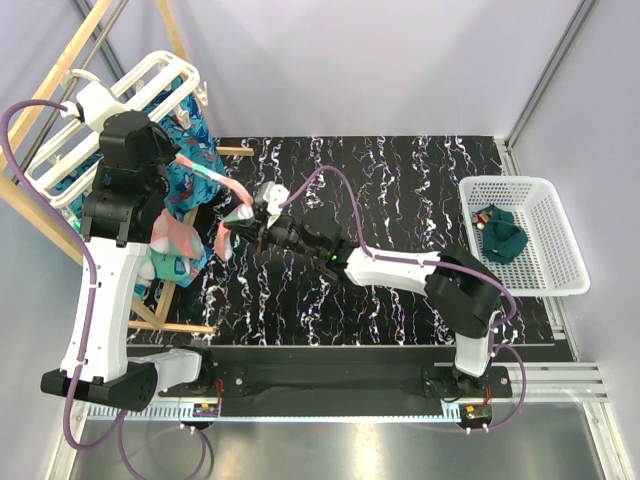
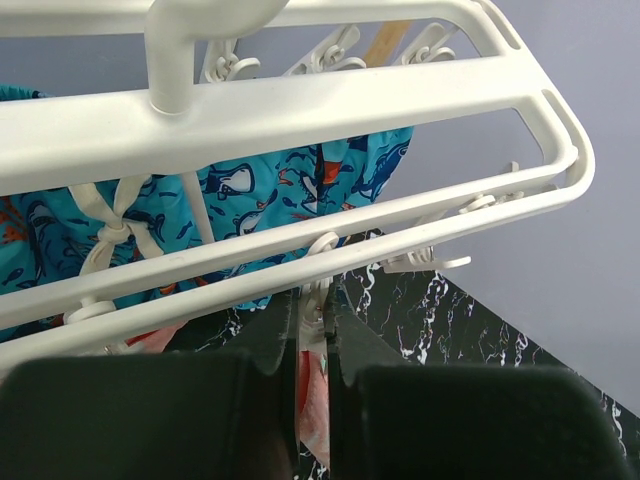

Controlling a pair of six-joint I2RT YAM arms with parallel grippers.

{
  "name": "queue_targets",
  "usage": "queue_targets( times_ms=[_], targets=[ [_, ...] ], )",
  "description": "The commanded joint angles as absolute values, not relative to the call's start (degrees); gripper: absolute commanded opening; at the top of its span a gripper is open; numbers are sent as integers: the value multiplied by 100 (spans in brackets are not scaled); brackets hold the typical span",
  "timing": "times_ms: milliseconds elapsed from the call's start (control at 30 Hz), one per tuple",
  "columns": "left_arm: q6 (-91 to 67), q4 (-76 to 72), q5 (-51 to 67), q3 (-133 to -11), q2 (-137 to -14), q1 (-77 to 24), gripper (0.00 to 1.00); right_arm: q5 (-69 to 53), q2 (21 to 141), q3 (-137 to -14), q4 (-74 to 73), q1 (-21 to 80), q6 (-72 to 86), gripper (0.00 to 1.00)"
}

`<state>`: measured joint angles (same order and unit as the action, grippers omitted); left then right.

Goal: Remove the socks clipped to the hanger

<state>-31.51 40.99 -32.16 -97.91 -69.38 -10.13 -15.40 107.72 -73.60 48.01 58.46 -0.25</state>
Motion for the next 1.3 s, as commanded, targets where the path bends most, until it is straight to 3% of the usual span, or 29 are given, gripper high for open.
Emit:
queue_targets(
  times_ms=[0, 100, 200, 333, 400, 433, 467, 667, 700, 767, 900, 967, 1267],
  targets=[
    [-3111, 3823, -3305, -10028, -6899, -984, 0, -461, 10336, -7050, 5737, 5783, 131, 0],
    [-3111, 3823, -3270, -9976, -6891, -993, 0, 1251, 10187, -6689, 6248, 5783, 45, 0],
    [-3120, 3806, -3208, -9941, -6873, -984, 0, 1940, 9942, -6566, 6240, 5775, -359, 0],
    [-3085, 3762, -2927, -9932, -6847, -984, 0, 2224, 9642, -6679, 5487, 5564, -318, 0],
    [-3067, 3744, -2682, -9905, -6803, -984, 0, 1892, 9511, -7126, 4109, 5171, -36, 0],
    [-3050, 3701, -2585, -9853, -6742, -993, 5, 1742, 9458, -7319, 3426, 5011, 452, 0],
    [-2998, 3718, -2480, -9844, -6724, -984, 22, 1531, 9387, -7356, 3141, 4801, 657, 0],
    [-2857, 3999, -1645, -9835, -6557, -984, 50, -701, 8886, -8057, 667, 3016, 1871, 0],
    [-2822, 4060, -1313, -9818, -6504, -984, 59, -1051, 8842, -8199, 276, 2841, 1994, 0],
    [-2760, 4139, -1065, -9774, -6451, -984, 66, -1169, 8798, -8472, -758, 2488, 2056, 0],
    [-2690, 4140, -345, -9589, -6258, -993, 80, -968, 8386, -8298, -1493, 1970, 2188, 0],
    [-2585, 4210, -124, -9606, -6240, -1002, 99, -844, 8254, -8183, -1826, 1628, 2171, 0],
    [-2154, 4746, 264, -9756, -6003, -1002, 99, -273, 8534, -8622, -3005, 757, 2189, 2]
  ],
)
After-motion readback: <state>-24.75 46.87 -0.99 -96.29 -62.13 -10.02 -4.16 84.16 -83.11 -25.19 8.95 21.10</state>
